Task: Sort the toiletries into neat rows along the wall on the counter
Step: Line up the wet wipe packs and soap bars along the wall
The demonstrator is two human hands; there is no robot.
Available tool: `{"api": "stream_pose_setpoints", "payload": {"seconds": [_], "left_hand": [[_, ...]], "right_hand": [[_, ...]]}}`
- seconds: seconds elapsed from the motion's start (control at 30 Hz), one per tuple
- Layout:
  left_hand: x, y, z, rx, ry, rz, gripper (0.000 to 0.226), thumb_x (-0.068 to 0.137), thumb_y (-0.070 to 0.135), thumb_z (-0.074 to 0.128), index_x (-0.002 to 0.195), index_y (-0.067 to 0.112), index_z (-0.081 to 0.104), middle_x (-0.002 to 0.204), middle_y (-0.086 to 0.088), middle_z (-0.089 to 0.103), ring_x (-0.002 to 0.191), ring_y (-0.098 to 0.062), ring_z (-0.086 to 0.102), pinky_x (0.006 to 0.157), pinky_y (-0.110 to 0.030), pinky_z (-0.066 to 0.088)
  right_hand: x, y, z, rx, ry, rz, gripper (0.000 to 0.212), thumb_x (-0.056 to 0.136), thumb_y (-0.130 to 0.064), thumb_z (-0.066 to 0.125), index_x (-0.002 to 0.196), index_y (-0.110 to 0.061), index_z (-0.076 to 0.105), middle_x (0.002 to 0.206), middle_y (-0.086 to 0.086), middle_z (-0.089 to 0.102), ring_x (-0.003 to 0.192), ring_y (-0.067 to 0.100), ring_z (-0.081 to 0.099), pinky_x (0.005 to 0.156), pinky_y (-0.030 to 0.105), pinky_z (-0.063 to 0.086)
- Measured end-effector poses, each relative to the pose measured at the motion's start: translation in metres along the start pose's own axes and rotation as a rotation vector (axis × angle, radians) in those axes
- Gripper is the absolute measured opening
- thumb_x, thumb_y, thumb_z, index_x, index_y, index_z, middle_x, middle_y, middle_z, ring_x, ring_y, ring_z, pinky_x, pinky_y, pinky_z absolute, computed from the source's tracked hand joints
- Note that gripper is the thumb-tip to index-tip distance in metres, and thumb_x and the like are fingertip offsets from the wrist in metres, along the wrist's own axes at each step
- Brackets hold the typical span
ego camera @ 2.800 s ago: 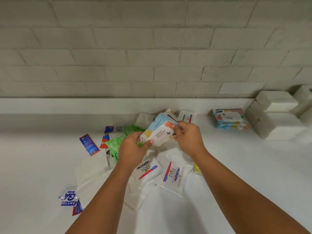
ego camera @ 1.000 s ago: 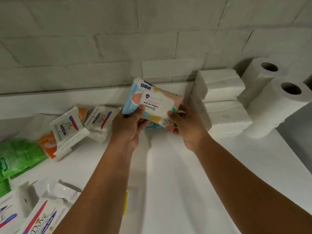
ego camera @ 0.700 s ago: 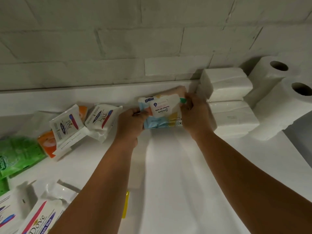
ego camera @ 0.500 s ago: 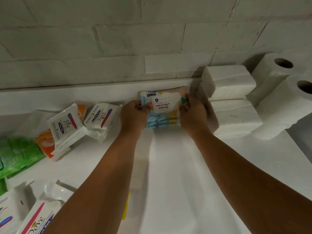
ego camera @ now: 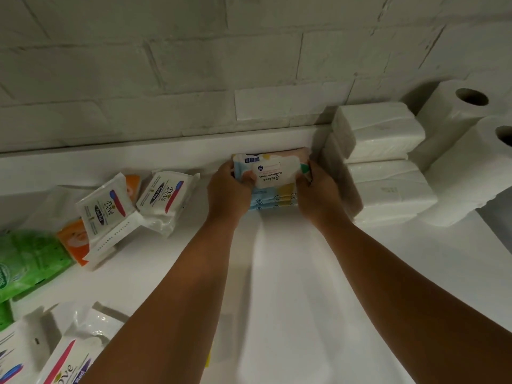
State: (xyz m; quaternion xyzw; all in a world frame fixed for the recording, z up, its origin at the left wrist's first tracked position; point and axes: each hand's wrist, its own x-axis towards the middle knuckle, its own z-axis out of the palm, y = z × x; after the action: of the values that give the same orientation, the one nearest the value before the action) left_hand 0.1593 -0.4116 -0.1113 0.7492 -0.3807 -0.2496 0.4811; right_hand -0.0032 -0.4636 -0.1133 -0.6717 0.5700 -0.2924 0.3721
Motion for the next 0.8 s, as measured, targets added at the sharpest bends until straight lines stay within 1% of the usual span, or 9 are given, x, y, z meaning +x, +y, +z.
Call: {"api": "stream_pose_setpoints", "payload": {"seconds": [0.1,0.17,0.2,0.3,0.37,0.4,0.5,0.57,0.8], "left_hand": [[-0.004,0.005,-0.005,0.052,-0.016,-0.001,0.036,0.094,0.029,0.066,0.122,0.008,0.060,0.116,-0.007,0.071,0.100,-0.022,0.071,0.072,-0.029,0.062],[-0.010,0.010,-0.013,0.088,-0.013,0.000,0.047,0.094,0.032,0.066,0.132,0.008,0.051,0.128,-0.009,0.065,0.110,-0.025,0.068,0.067,-0.019,0.057],[-0.015,0.013,-0.018,0.105,-0.001,0.005,0.055,0.094,0.033,0.066,0.140,0.009,0.046,0.134,-0.009,0.061,0.115,-0.025,0.065,0.072,-0.020,0.056],[-0.026,0.016,-0.039,0.167,0.053,0.052,0.062,0.092,0.034,0.067,0.146,0.015,0.042,0.141,-0.005,0.056,0.122,-0.022,0.058,0.098,-0.037,0.052],[-0.033,0.014,-0.057,0.183,0.076,0.065,0.057,0.092,0.032,0.066,0.144,0.019,0.046,0.139,0.001,0.057,0.121,-0.018,0.057,0.102,-0.035,0.048],[-0.036,0.012,-0.067,0.202,0.090,0.072,0.053,0.093,0.030,0.065,0.142,0.021,0.048,0.138,0.003,0.058,0.120,-0.016,0.057,0.100,-0.031,0.047],[-0.044,0.004,-0.102,0.210,0.129,0.103,0.041,0.094,0.026,0.064,0.134,0.025,0.056,0.130,0.007,0.061,0.114,-0.012,0.059,0.094,-0.021,0.044],[-0.048,-0.003,-0.127,0.152,0.177,0.108,0.034,0.094,0.024,0.064,0.128,0.027,0.059,0.125,0.009,0.064,0.109,-0.011,0.062,0.096,-0.027,0.050],[-0.051,-0.049,-0.204,0.206,0.272,0.092,0.032,0.087,0.023,0.062,0.119,0.023,0.066,0.112,0.002,0.070,0.098,-0.017,0.066,0.095,-0.040,0.053]], "right_hand": [[0.001,0.000,-0.001,-0.093,-0.017,0.020,0.028,0.102,-0.026,0.042,0.129,-0.030,0.048,0.107,-0.011,0.061,0.098,0.012,0.066,0.072,0.022,0.057],[-0.004,-0.006,-0.002,-0.186,-0.010,0.003,0.034,0.100,-0.029,0.043,0.133,-0.033,0.040,0.117,-0.006,0.062,0.106,0.018,0.066,0.079,0.033,0.060],[-0.008,-0.011,-0.002,-0.253,0.000,-0.029,0.041,0.099,-0.031,0.044,0.139,-0.033,0.033,0.127,-0.001,0.059,0.111,0.022,0.063,0.084,0.039,0.059],[-0.023,-0.027,0.003,-0.464,0.035,-0.135,0.066,0.098,-0.037,0.047,0.153,-0.018,0.015,0.156,0.012,0.030,0.140,0.032,0.035,0.111,0.047,0.040],[-0.038,-0.038,0.008,-0.492,0.057,-0.177,0.068,0.097,-0.039,0.048,0.152,-0.014,0.017,0.160,0.012,0.021,0.148,0.032,0.019,0.119,0.048,0.027],[-0.045,-0.045,0.012,-0.468,0.072,-0.221,0.065,0.096,-0.037,0.050,0.151,-0.014,0.024,0.159,0.012,0.023,0.148,0.032,0.018,0.118,0.049,0.026],[-0.069,-0.062,0.034,-0.320,0.081,-0.377,0.052,0.091,-0.026,0.060,0.139,-0.010,0.047,0.150,0.014,0.040,0.142,0.033,0.032,0.115,0.050,0.033],[-0.083,-0.073,0.052,-0.259,0.048,-0.442,0.046,0.089,-0.024,0.061,0.132,-0.008,0.056,0.144,0.014,0.048,0.137,0.033,0.041,0.113,0.046,0.036],[-0.114,-0.104,0.124,-0.170,-0.117,-0.439,0.035,0.086,-0.016,0.064,0.120,-0.007,0.064,0.125,0.010,0.064,0.117,0.026,0.059,0.101,0.025,0.040]]}}
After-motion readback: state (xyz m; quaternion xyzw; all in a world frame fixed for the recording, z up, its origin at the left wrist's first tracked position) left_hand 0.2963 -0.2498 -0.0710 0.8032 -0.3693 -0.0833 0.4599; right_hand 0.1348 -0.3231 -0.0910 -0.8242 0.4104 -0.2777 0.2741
